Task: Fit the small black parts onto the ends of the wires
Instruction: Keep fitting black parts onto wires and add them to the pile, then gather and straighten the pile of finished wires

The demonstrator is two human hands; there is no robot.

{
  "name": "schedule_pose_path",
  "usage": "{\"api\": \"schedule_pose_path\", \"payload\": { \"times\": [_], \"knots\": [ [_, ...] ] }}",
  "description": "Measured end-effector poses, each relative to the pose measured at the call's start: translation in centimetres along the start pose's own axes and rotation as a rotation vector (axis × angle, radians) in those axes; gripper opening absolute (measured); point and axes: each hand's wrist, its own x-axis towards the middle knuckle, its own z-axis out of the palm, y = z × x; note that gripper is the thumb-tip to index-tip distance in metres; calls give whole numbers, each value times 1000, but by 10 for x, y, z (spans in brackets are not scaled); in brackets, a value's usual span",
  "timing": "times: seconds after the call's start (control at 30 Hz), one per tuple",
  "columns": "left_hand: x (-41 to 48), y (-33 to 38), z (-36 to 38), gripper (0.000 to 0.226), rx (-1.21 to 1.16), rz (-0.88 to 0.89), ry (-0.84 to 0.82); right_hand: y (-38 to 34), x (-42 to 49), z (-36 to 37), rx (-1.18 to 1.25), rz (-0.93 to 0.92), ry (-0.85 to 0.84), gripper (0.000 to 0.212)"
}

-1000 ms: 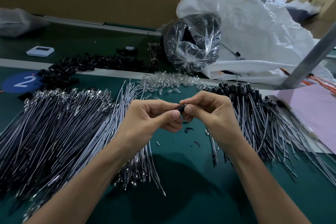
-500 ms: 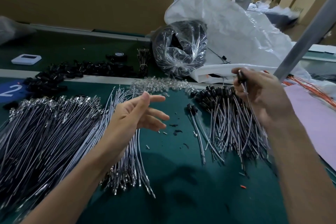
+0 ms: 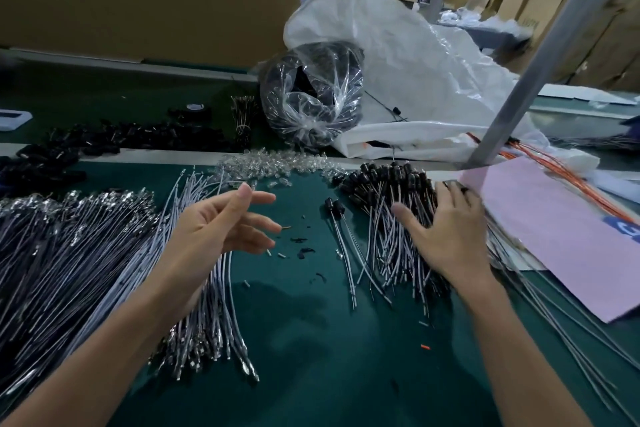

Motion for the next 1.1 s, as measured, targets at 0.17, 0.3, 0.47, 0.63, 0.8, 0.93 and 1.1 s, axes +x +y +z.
{"api": "schedule_pose_path", "payload": {
  "times": [0.17,0.3,0.47,0.63,0.8,0.93,1.1],
  "knots": [
    [0,-2,2,39,30,-12,-13,-3,-14,19,-8,33,-248,129],
    [0,-2,3,40,25,-20,-12,-17,-17,28,-13,58,-261,127],
    [0,-1,4,43,23,-17,-19,-16,-18,33,14,1,-255,103],
    [-1,-2,2,45,25,-19,-6,-20,-17,33,51,-85,-252,95],
    [0,-4,2,40,34,-25,0,-26,-22,20,78,-78,-81,103],
    [0,-5,1,39,45,-36,8,-2,-5,0,252,59,170,97],
    [-1,-7,4,40,67,-62,-8,42,20,-1,-34,275,-117,98]
  ]
}}
